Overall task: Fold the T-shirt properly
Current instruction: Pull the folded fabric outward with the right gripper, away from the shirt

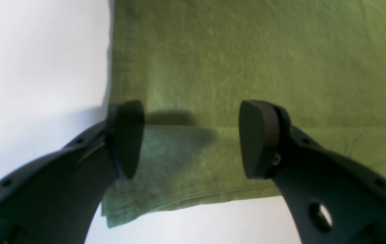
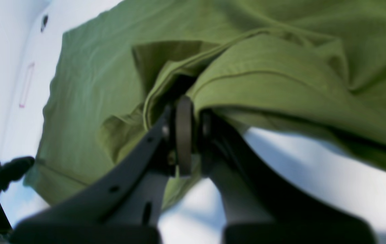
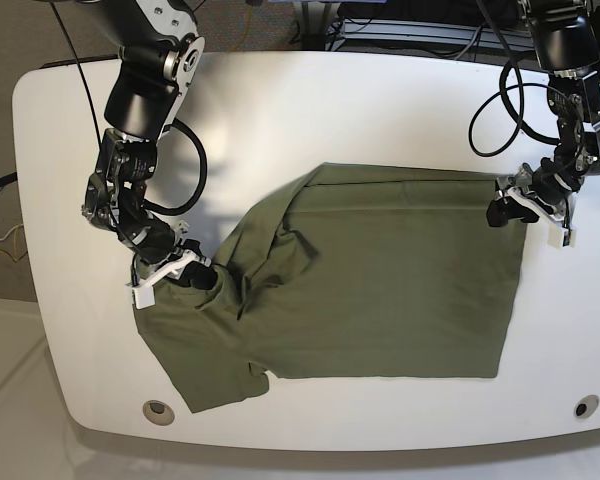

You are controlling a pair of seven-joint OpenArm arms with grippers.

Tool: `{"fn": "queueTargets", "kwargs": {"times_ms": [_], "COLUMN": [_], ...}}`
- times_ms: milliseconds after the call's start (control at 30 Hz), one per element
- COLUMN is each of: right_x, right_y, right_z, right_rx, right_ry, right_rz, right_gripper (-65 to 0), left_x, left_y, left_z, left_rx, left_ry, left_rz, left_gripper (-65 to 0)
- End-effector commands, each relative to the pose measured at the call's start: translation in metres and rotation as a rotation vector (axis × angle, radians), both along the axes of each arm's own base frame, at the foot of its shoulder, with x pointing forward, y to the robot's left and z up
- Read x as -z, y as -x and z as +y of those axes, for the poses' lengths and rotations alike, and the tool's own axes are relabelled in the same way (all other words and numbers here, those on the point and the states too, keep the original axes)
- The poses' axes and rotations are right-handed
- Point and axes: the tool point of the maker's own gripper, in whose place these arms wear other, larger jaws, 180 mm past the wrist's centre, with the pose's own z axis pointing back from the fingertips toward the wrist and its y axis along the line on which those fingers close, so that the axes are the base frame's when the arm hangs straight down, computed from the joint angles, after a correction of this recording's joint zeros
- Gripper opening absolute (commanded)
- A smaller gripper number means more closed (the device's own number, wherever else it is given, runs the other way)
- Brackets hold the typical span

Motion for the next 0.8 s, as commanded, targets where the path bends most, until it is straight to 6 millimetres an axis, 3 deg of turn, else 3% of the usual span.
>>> {"fn": "queueTargets", "kwargs": {"times_ms": [0,267,467,667,733,767], "right_x": [-0.019,-0.014,-0.014,-0.019,-0.021,-0.023], "right_y": [-0.019,-0.026,-0.026,-0.027,-0.024,-0.024], "right_z": [-0.003,0.002,-0.019,-0.033,-0.034,-0.034], "right_rx": [0.015,0.025,0.036,0.048,0.037,0.035], "right_ry": [-0.026,-0.062,-0.042,-0.018,0.013,0.022], "right_rz": [-0.061,-0.042,-0.047,-0.058,-0.043,-0.045], "right_gripper": [-65.0,-65.0,-63.4,-46.5,-29.5,-26.3], "left_x": [-0.017,-0.013,-0.014,-0.015,-0.012,-0.012], "left_y": [-0.010,-0.007,-0.009,-0.010,-0.006,-0.007], "left_z": [0.007,0.010,0.011,0.013,0.010,0.010], "left_rx": [0.006,-0.005,-0.007,-0.011,0.005,0.005], "left_ry": [-0.019,-0.015,-0.014,-0.015,-0.017,-0.015], "left_rz": [-0.047,-0.035,-0.038,-0.036,-0.021,-0.022], "left_gripper": [-22.8,-23.1,-22.6,-21.7,-20.8,-20.7]}}
